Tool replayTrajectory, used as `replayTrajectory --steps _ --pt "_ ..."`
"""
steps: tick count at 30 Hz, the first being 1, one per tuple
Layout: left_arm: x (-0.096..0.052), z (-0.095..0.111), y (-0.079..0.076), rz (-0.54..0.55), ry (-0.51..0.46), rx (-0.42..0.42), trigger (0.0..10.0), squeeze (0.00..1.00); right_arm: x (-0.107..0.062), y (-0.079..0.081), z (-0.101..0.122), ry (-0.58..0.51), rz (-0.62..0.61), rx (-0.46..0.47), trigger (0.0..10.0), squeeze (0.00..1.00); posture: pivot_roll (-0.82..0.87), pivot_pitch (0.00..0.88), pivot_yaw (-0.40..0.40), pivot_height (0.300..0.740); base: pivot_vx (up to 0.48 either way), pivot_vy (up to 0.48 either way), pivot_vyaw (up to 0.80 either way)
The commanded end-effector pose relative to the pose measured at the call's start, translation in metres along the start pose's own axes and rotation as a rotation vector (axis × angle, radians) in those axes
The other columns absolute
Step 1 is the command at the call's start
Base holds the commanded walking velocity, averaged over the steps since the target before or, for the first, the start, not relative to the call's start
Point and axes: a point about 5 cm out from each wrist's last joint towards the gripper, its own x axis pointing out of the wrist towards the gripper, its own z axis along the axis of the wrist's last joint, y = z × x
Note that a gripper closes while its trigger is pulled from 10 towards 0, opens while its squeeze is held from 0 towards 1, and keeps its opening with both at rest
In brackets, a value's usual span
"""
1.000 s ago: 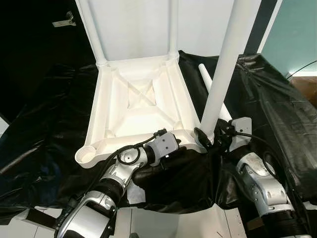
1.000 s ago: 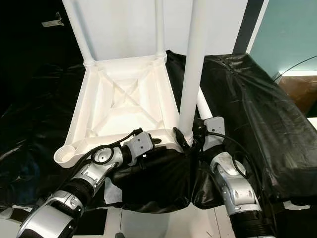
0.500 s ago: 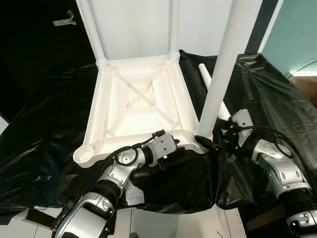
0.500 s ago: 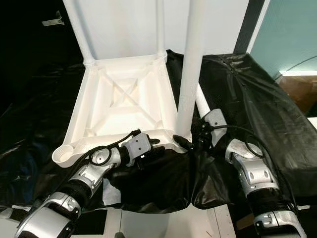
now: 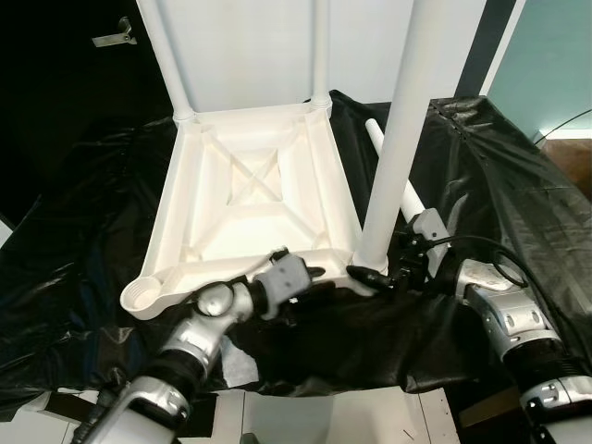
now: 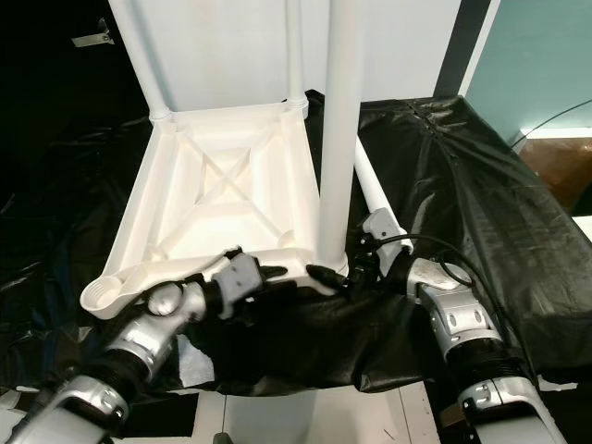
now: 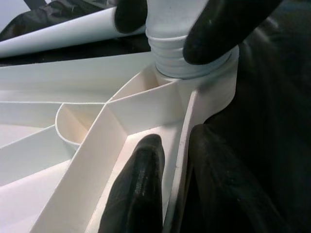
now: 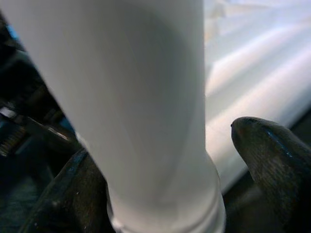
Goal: Building children table
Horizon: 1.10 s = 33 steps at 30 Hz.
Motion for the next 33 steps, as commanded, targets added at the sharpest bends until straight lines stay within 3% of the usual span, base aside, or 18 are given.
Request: replayTrajectory --steps 1,13,14,25,29,33 --pt "-0.004 -0.02 -0.032 -0.333 0.096 -0.044 10.0 0.0 0.004 0.007 0.005 -0.018 0.047 -0.008 10.0 0.0 -0.02 0.022 0.044 0.74 0.0 0.0 0.0" --pt "0.004 -0.017 -0.038 -0.371 0.098 -0.017 10.0 0.0 0.01 0.013 0.014 -0.01 0.198 -0.019 10.0 0.0 -0.02 0.016 0.044 0.74 0.0 0.0 0.0" --pt "0.004 -0.017 -0.038 -0.369 0.096 -0.019 10.0 0.0 0.009 0.012 0.014 -0.003 0.201 -0.017 0.0 0.0 -0.02 0.017 0.044 0.74 0.0 0.0 0.0" --pt "0.005 -0.02 -0.041 -0.359 0.098 -0.029 10.0 0.0 -0.003 0.006 0.009 0.037 0.165 0.028 0.0 0.0 -0.03 0.017 0.048 0.74 0.0 0.0 0.0" --pt "0.007 -0.018 -0.039 -0.349 0.09 -0.029 10.0 0.0 -0.002 0.011 0.007 -0.012 0.115 0.113 0.0 0.0 -0.04 0.019 0.047 0.74 0.0 0.0 0.0" --pt "0.008 -0.017 -0.038 -0.338 0.085 -0.033 10.0 0.0 0.007 0.029 -0.006 -0.106 -0.101 0.206 0.0 0.0 -0.03 0.021 0.041 0.74 0.0 0.0 0.0"
